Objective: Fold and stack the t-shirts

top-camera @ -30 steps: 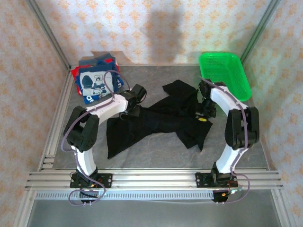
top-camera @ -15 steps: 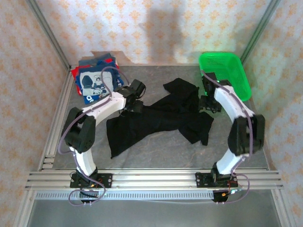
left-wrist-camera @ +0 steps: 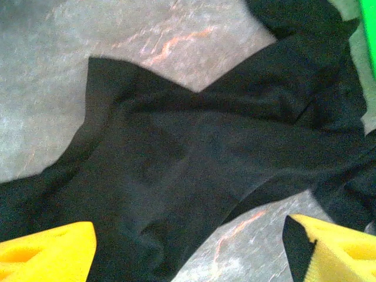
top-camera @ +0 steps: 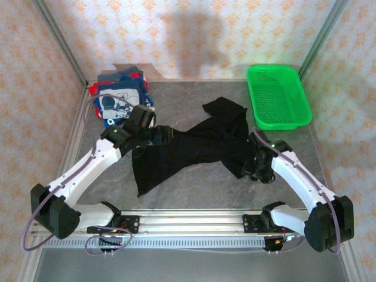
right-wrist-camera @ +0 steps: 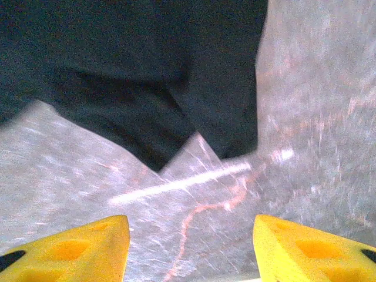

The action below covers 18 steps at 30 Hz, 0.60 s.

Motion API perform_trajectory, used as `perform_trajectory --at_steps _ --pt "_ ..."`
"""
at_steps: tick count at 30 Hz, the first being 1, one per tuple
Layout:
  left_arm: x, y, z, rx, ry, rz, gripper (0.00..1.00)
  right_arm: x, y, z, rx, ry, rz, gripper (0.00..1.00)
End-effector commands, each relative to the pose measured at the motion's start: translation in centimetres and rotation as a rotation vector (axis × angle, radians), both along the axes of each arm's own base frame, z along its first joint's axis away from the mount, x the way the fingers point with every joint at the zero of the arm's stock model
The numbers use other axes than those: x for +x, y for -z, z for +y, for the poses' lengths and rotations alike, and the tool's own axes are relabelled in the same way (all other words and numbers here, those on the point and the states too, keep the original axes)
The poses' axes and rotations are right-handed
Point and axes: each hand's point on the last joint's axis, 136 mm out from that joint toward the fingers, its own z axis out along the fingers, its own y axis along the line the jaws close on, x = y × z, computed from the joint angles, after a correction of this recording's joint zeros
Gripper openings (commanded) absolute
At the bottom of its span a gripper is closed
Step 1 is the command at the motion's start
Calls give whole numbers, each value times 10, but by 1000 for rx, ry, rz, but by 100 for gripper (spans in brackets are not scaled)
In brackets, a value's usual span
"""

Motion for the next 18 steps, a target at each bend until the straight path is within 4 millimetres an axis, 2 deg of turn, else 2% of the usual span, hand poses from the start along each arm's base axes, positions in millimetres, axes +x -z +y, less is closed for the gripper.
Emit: perform_trajectory --at_steps 1,11,13,18 --pt "-25 0 11 -28 -17 11 85 15 7 -9 -69 84 -62 52" --pt "-78 -12 54 -10 -88 -51 91 51 56 -18 -203 106 -25 44" --pt "-84 -13 61 0 -108 -52 91 59 60 -22 -233 105 -30 37" --pt "-92 -13 72 23 -138 -62 91 71 62 -32 -268 117 -34 10"
